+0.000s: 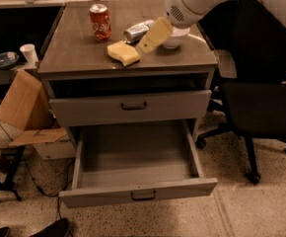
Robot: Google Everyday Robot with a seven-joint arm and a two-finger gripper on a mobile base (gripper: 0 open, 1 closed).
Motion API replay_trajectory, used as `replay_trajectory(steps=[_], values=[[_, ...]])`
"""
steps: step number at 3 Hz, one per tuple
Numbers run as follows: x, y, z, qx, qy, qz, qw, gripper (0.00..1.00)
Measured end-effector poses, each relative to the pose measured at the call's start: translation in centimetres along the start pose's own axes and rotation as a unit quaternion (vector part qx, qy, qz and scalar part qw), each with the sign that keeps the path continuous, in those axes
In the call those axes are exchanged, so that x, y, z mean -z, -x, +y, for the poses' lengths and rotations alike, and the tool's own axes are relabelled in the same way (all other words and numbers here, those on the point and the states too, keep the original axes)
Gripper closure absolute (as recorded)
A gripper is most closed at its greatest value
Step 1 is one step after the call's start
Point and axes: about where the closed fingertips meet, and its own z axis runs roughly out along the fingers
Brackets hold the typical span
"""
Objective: Place redbull can into middle drawer
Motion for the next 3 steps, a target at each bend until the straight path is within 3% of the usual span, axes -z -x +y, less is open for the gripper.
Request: replay_trajectory(steps=[1,2,3], values=[[-2.4,3.8,1.4,-0.02,0.014,-0.038,0.999,0.0],[-6.0,9.6,3.2,-0.029,0.013,-0.077,0.9965,0.0],[-9.1,13.3,3.8,-0.023,-0.002,-0.093,0.9954,0.0]])
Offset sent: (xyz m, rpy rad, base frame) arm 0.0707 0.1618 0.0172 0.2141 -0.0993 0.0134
